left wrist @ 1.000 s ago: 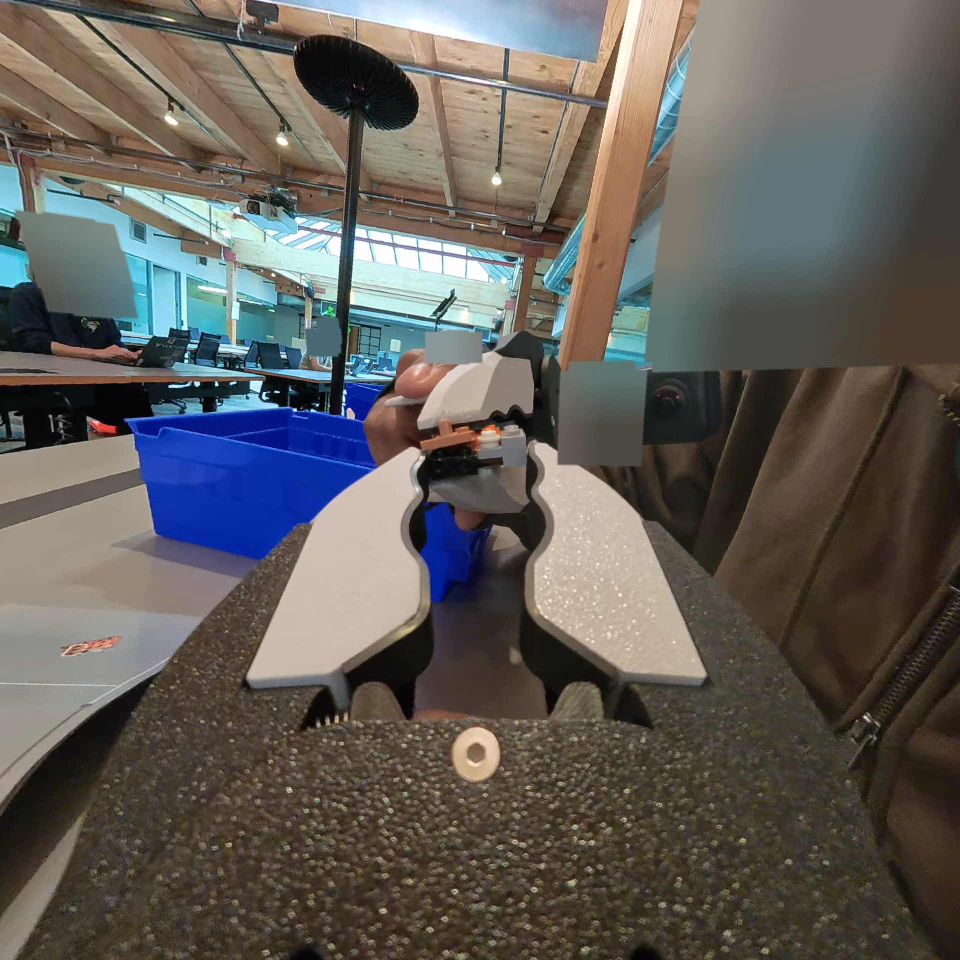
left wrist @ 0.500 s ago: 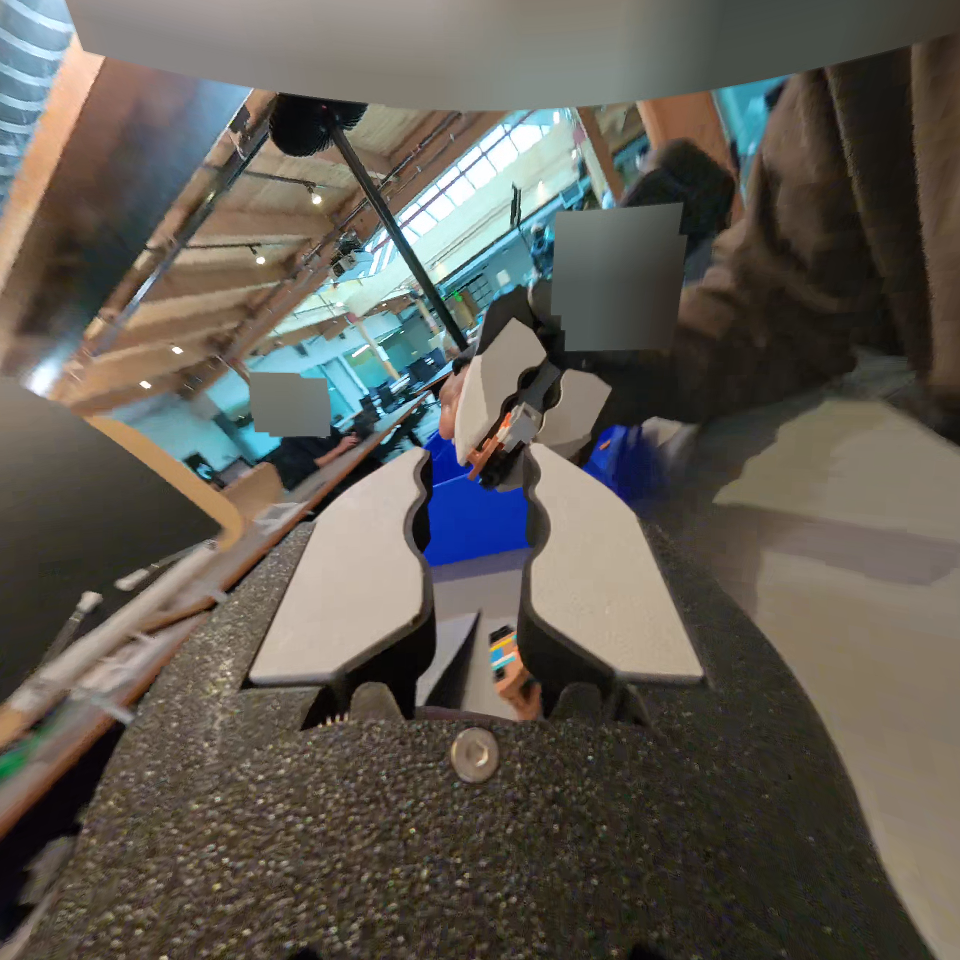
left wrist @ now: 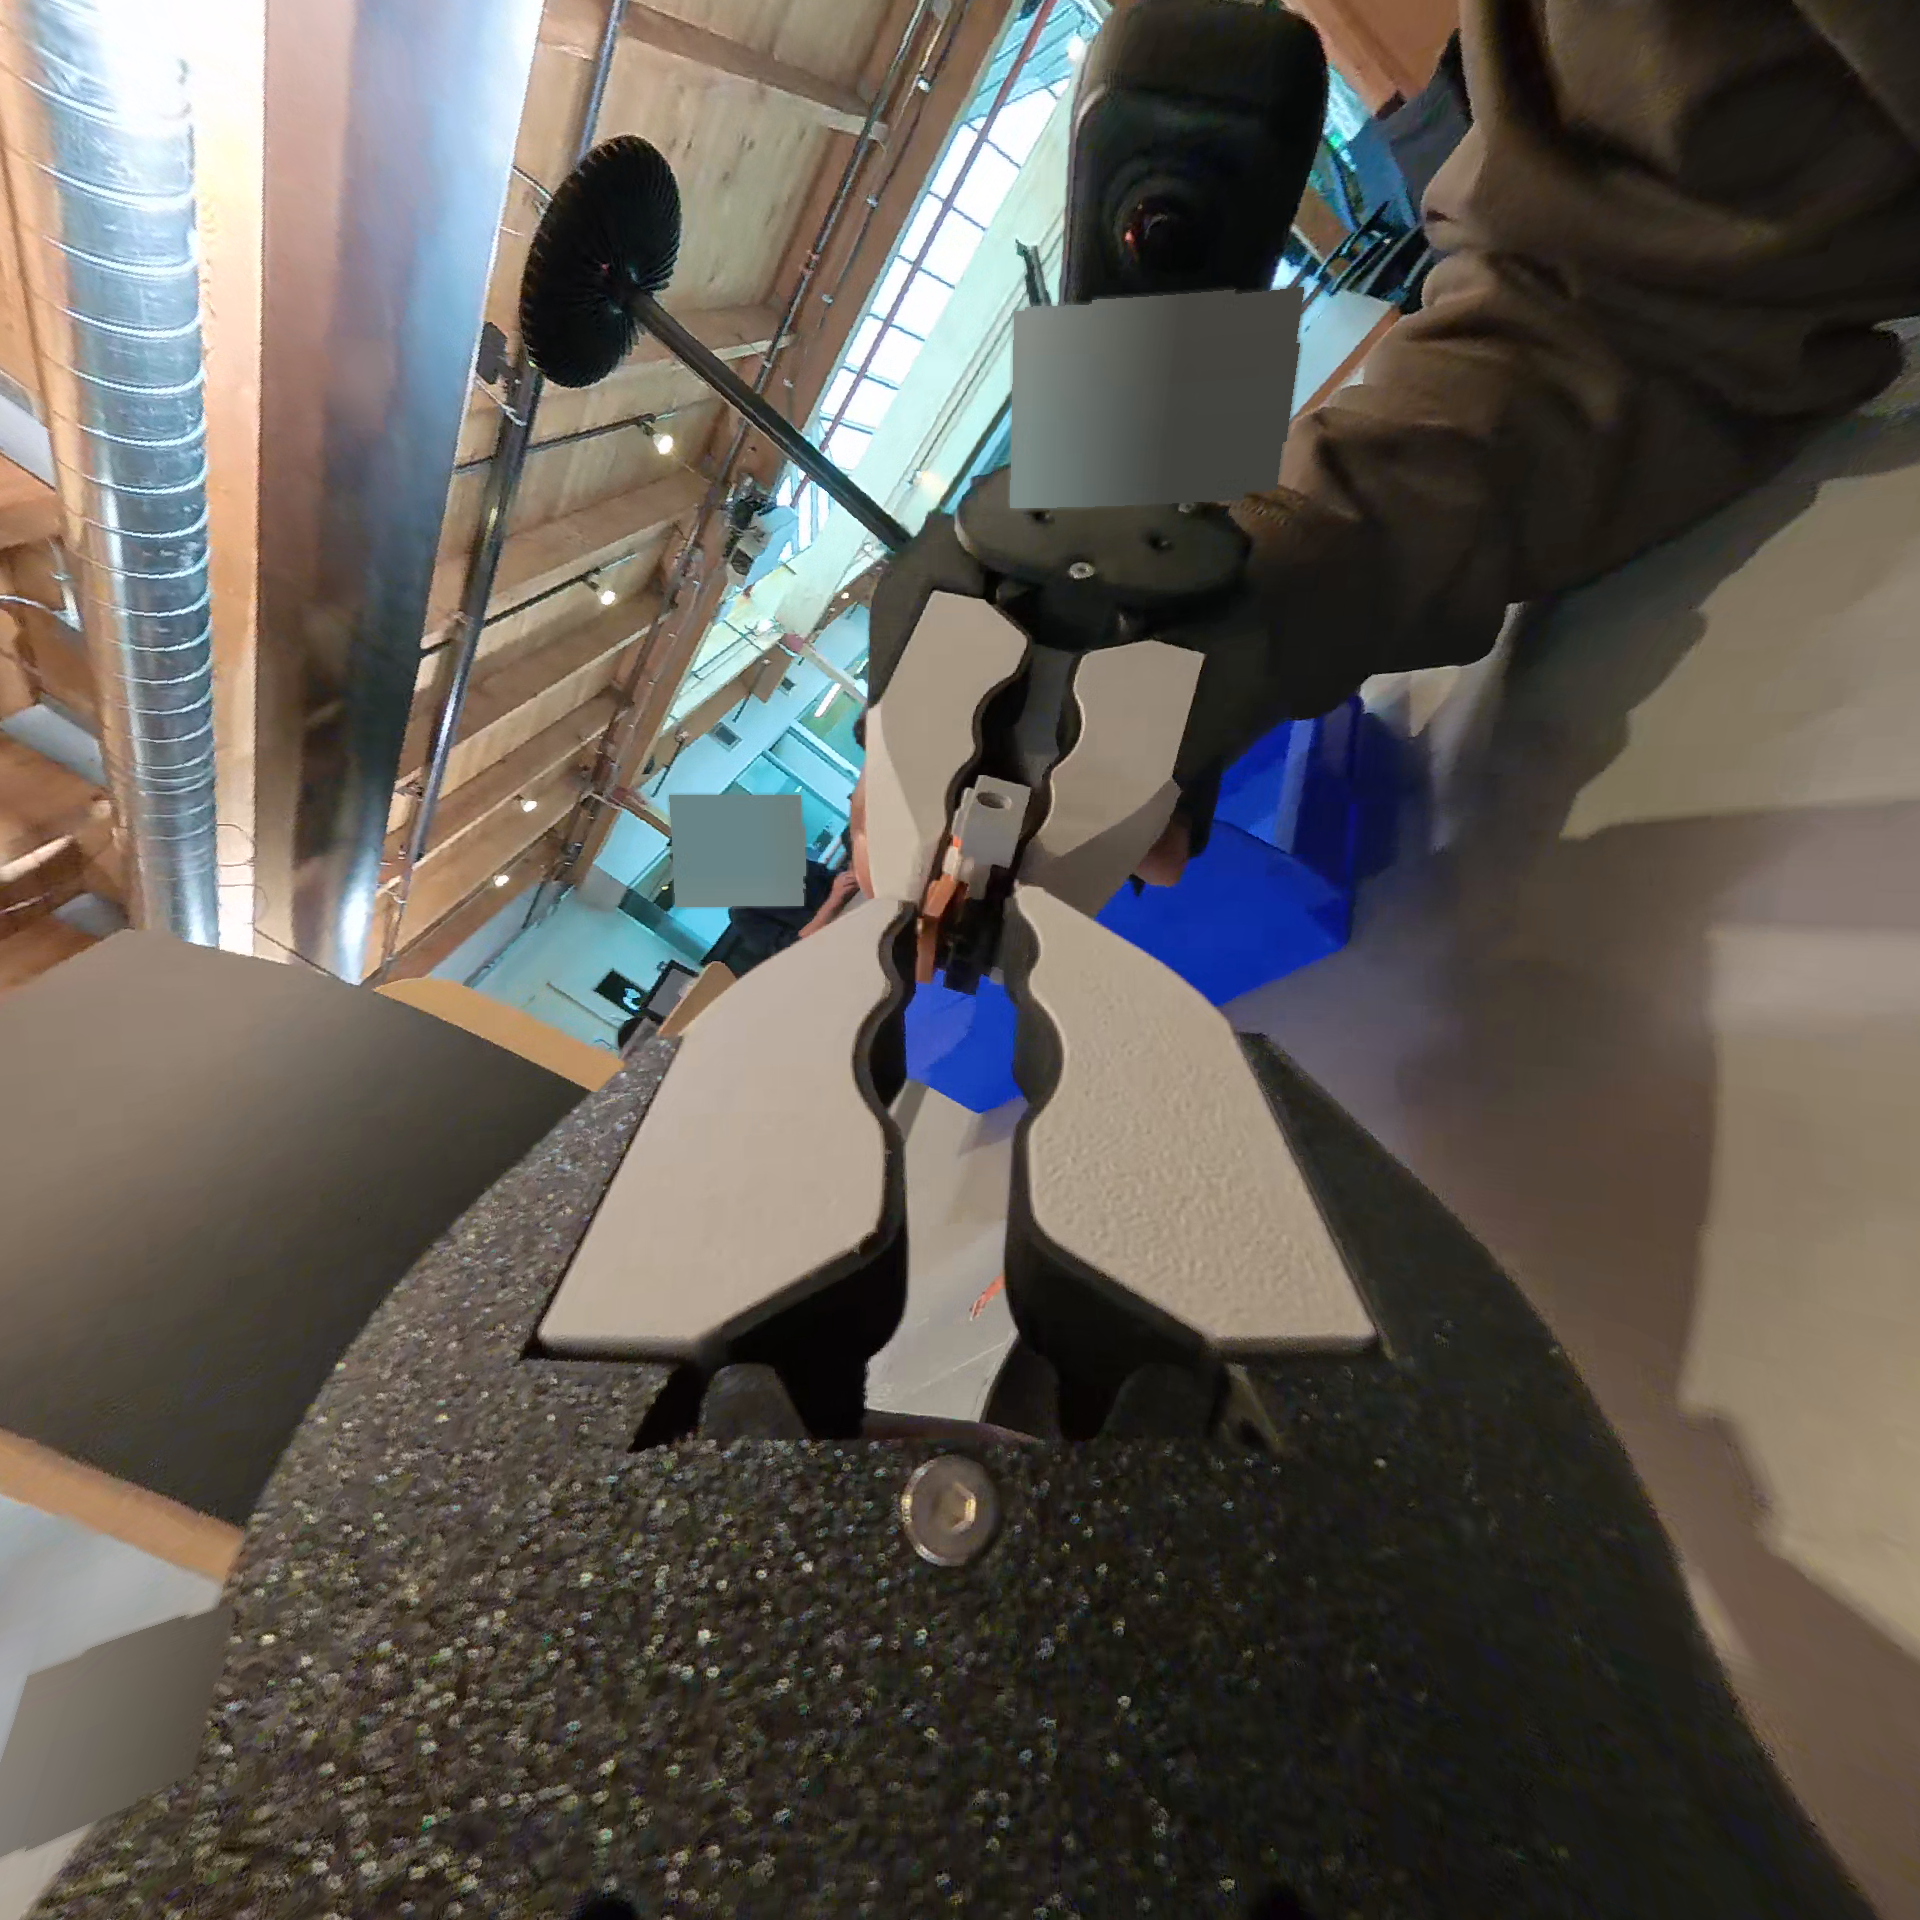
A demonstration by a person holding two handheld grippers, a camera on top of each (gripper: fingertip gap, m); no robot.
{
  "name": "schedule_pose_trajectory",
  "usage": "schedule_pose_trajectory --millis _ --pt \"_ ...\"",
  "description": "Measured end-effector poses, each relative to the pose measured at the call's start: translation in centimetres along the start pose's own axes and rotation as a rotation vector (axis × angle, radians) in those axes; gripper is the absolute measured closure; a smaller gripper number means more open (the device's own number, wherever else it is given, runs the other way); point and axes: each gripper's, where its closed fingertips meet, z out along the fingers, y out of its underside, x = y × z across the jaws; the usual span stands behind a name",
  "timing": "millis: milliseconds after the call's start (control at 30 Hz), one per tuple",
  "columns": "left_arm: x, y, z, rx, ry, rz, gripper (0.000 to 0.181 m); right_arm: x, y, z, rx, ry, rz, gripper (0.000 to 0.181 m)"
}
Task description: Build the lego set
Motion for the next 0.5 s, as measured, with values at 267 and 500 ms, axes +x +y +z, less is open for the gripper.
schedule_pose_trajectory --millis 267,500 --pt "-0.10 -0.24 0.32 -0.016 -0.053 0.068 0.168 0.17 -0.20 -0.05 -0.006 0.015 -0.026 0.169" --pt "-0.06 -0.50 0.29 -0.012 -0.049 0.041 0.170 0.17 -0.42 -0.10 -0.014 0.010 -0.038 0.169"
